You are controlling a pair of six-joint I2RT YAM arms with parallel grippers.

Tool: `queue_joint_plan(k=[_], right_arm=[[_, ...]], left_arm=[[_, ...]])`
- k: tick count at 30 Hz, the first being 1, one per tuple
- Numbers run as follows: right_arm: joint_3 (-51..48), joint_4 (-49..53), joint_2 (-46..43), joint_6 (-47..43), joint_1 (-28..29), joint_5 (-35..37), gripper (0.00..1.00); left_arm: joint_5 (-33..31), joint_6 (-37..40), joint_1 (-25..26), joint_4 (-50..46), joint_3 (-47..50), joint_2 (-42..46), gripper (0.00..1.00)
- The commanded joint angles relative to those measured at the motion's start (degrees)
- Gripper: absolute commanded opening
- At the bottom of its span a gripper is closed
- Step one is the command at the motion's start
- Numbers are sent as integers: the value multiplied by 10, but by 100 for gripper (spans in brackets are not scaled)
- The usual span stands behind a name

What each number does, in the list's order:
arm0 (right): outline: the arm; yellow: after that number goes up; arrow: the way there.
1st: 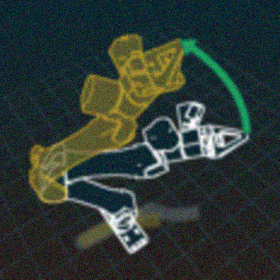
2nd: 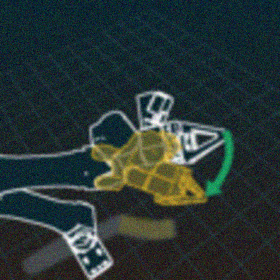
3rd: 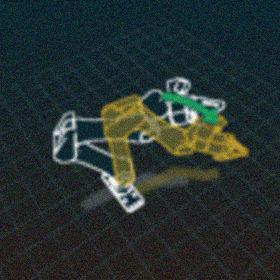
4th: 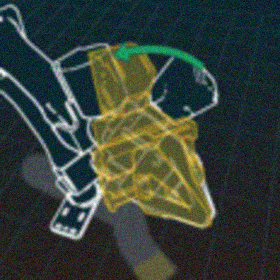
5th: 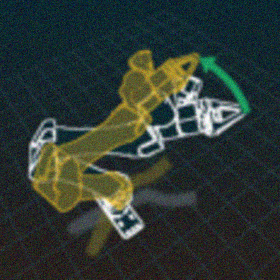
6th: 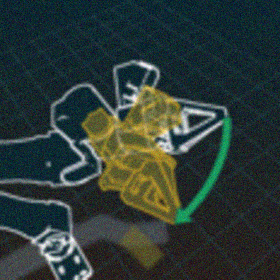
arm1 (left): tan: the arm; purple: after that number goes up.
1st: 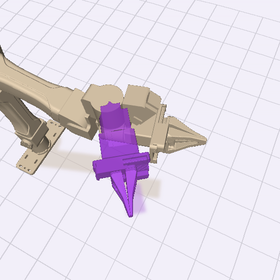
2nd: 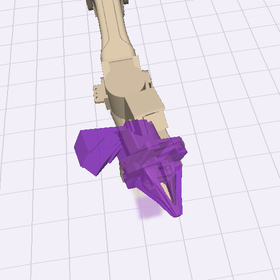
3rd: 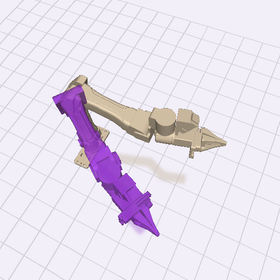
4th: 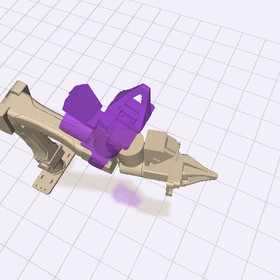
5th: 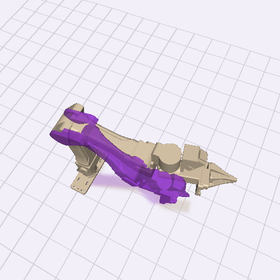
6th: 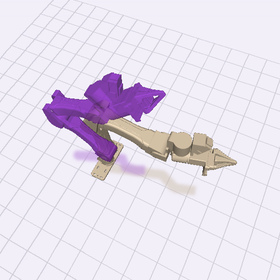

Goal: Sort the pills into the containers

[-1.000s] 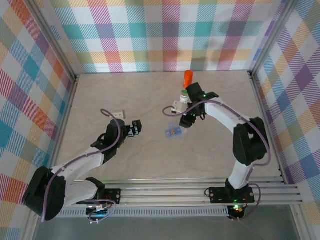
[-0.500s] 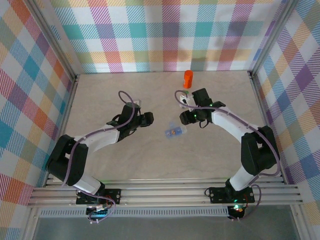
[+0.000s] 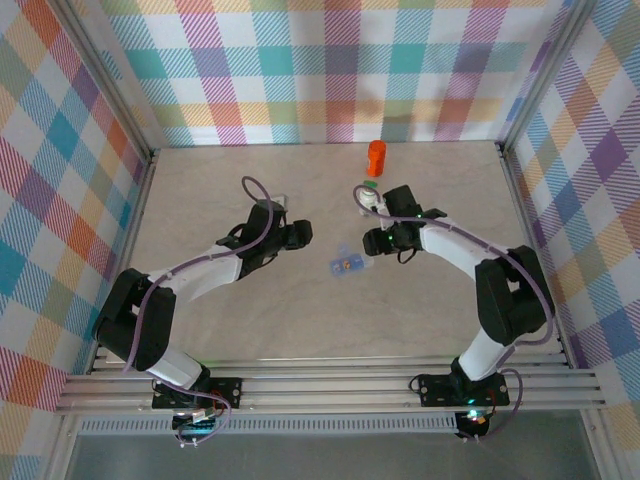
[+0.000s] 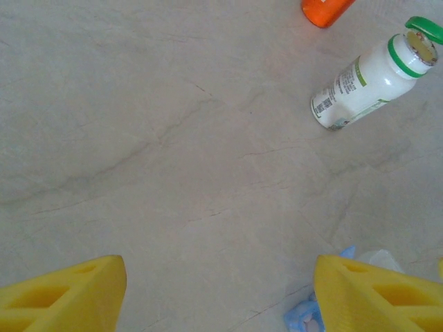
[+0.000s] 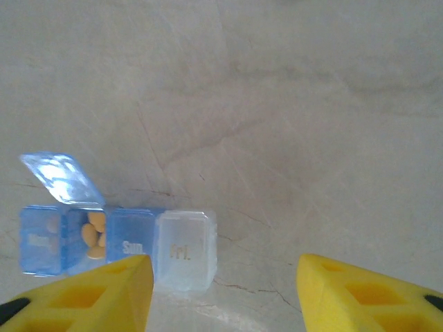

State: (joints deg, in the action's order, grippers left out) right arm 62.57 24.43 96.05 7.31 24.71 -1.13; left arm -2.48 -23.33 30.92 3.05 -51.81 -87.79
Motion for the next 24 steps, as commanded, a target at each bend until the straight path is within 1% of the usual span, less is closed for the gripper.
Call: queue_joint_plan(k=[1, 7, 9, 13, 16, 20, 24], right_arm=[[-3, -4, 29, 22, 12, -2, 56], [17, 17, 103, 35, 13, 42, 52], [22, 22, 112, 34, 15, 34, 51], [10, 8, 63, 45, 14, 14, 51], [21, 12, 24, 49, 12, 1, 51], [42, 10, -4, 53, -5, -7, 52], [61, -7, -6, 58, -36, 3, 52]], left_arm=[[-12, 2, 8, -7, -20, -8, 72], [-15, 3, 13, -7, -23, -8, 71], [-15, 6, 14, -9, -25, -6, 71], [-20, 14, 16, -17, -29, 1, 71], [-20, 22, 16, -16, -41, -3, 71], [-13, 33, 16, -23, -88, -35, 71], [-1, 44, 16, -20, -150, -81, 71]])
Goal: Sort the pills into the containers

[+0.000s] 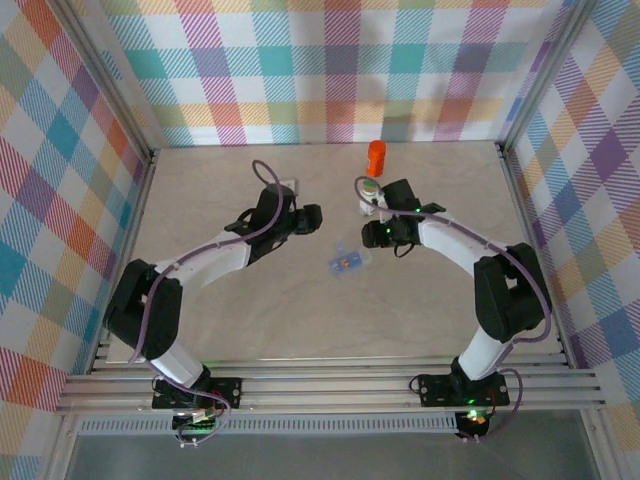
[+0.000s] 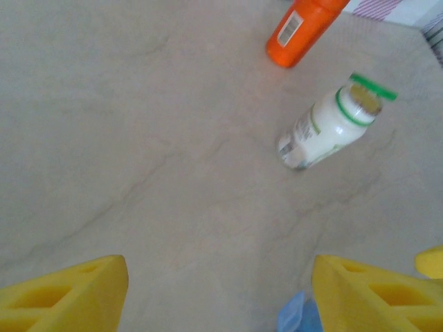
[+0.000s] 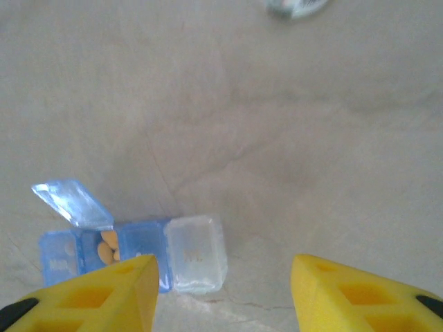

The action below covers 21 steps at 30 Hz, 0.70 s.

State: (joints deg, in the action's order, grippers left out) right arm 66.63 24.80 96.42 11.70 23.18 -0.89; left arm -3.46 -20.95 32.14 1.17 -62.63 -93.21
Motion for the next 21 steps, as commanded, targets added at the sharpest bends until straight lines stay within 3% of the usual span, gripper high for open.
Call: queue_joint_plan(k=[1, 9, 15, 21], right_arm=[[27, -14, -8, 16, -26, 0, 52], [86, -34, 7, 32, -66, -3, 52], [109, -98, 26, 76, -83, 6, 51], [146, -160, 75, 85, -83, -8, 51]], left_arm=[[13, 24, 4, -2, -57, -39, 71], [48, 16, 3, -16, -196, -155, 70], [43, -47, 3, -17, -297, -245, 68], [81, -95, 3, 5, -393, -336, 62]])
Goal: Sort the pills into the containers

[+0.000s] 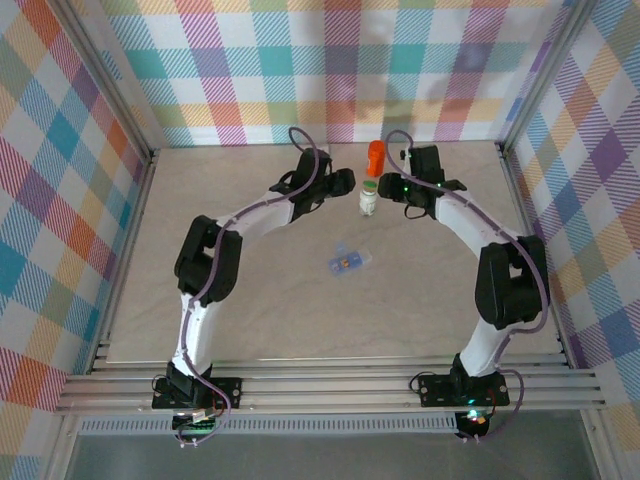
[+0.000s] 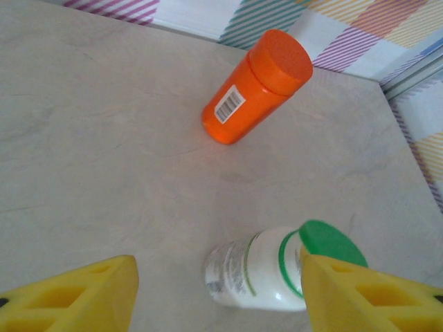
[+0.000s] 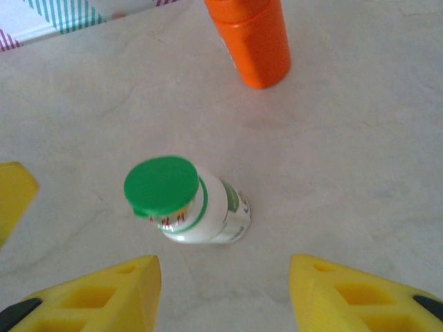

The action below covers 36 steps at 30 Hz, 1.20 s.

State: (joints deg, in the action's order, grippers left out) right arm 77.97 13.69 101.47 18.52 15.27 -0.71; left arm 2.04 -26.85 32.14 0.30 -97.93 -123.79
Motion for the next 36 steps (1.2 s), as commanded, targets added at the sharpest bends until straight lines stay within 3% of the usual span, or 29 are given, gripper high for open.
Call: queue_joint_plan(k=[1, 9, 15, 20, 36], right_arm=[[42, -54, 34, 16, -5, -14, 51], [64, -73, 87, 16, -5, -38, 50], [23, -103, 89, 5, -5, -40, 49], [-6, -125, 95, -22, -5, -52, 46], [-36, -147, 97, -38, -5, -64, 45]], left_arm=[[33, -41, 4, 17, -52, -43, 61], [63, -68, 6, 40, -64, -80, 56], [68, -75, 8, 73, -21, -63, 55], [36, -79, 7, 75, 10, -36, 54], [56, -117, 6, 181, 34, -24, 55]])
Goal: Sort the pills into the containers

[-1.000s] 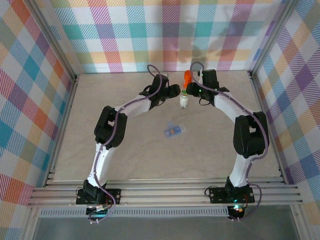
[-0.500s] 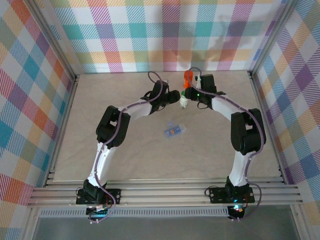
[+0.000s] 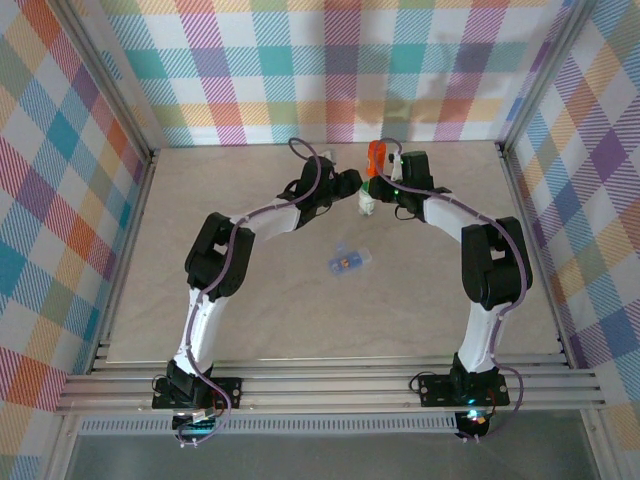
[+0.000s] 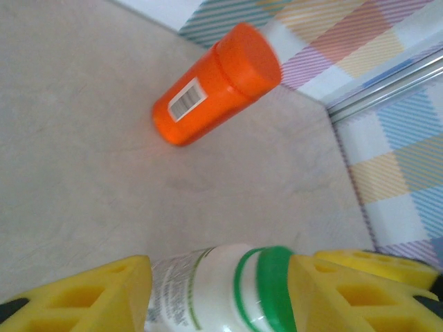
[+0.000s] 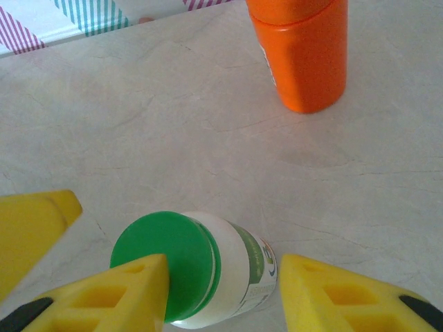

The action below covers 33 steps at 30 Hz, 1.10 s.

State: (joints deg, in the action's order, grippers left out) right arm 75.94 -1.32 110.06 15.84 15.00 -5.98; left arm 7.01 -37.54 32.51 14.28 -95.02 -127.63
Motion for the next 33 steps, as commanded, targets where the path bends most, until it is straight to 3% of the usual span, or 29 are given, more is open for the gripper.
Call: queue_joint_plan(k=[1, 8, 18, 26, 33], right_arm=[[-16, 2, 11, -12, -3, -12, 45], [-18, -3, 14, -6, -7, -25, 44], [-37, -17, 16, 4, -9, -40, 44], [-72, -52, 20, 35, -10, -51, 43], [-133, -98, 13, 59, -10, -55, 43]], left_arm=[[11, -13, 4, 46, 3, 10, 55], [35, -13, 11, 25, -48, -41, 52], [35, -15, 22, 0, -42, -66, 44], [31, -27, 36, 24, 25, -69, 26], [1, -5, 61, 53, 121, -38, 20]])
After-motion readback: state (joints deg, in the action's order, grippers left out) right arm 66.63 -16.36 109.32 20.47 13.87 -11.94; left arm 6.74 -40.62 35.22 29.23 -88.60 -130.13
